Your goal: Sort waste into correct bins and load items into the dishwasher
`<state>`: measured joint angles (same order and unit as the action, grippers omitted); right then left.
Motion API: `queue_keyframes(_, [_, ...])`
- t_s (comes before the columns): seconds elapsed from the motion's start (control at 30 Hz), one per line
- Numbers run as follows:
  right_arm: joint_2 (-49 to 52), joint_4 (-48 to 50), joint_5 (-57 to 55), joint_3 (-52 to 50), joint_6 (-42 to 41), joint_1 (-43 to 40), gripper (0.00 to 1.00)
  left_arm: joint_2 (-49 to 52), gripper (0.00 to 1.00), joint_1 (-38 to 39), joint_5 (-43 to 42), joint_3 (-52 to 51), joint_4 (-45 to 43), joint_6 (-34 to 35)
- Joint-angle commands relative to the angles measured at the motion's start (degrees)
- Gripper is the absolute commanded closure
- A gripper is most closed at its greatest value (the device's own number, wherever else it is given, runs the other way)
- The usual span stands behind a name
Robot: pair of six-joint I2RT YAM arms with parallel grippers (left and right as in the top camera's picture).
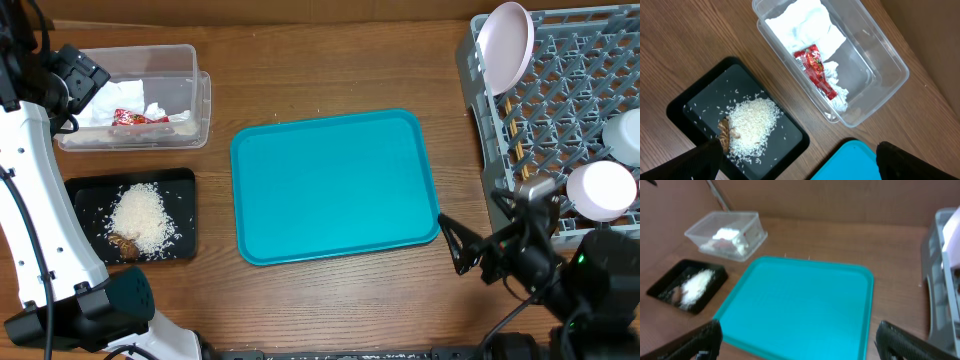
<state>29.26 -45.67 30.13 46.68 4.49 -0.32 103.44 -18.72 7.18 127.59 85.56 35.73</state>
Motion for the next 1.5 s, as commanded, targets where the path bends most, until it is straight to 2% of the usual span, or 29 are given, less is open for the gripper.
queue_keyframes(0.0, [-5.2,3.69,-0.52,-7.69,-0.04,0.31,0.0,0.52,0.0,0.37,0.72,0.0,-0.09,-1.05])
queue_keyframes(0.17, [-13.14,11.89,-0.48,-17.62,-0.07,0.31,0.0,0.52,0.0,0.37,0.72,0.0,-0.09,-1.05])
queue_keyframes(0.5, [-24.13,30.53,-0.52,-30.73,-0.09,0.31,0.0,0.52,0.0,0.37,0.72,0.0,-0.09,-1.05])
queue_keyframes(0.8, [-27.98,49.2,-1.18,-41.42,-0.44,0.31,0.0,0.52,0.0,0.37,0.72,0.0,-0.09,-1.05])
queue_keyframes(0.87, [-28.65,51.43,-4.07,-42.86,-3.37,0.33,0.0,0.52,0.0,0.37,0.72,0.0,-0.09,-1.05])
queue_keyframes(1.0, [-29.14,52.13,-9.64,-44.37,-7.8,0.33,0.0,0.52,0.0,0.37,0.72,0.0,-0.09,-1.05])
queue_keyframes(1.3, [-29.14,53.99,-21.77,-46.25,-7.76,0.31,0.0,0.52,0.0,0.37,0.72,0.0,-0.09,-1.05])
queue_keyframes(1.47, [-29.14,51.89,-29.05,-46.25,-7.74,0.07,0.0,0.52,0.0,0.37,0.72,0.0,-0.09,-1.05])
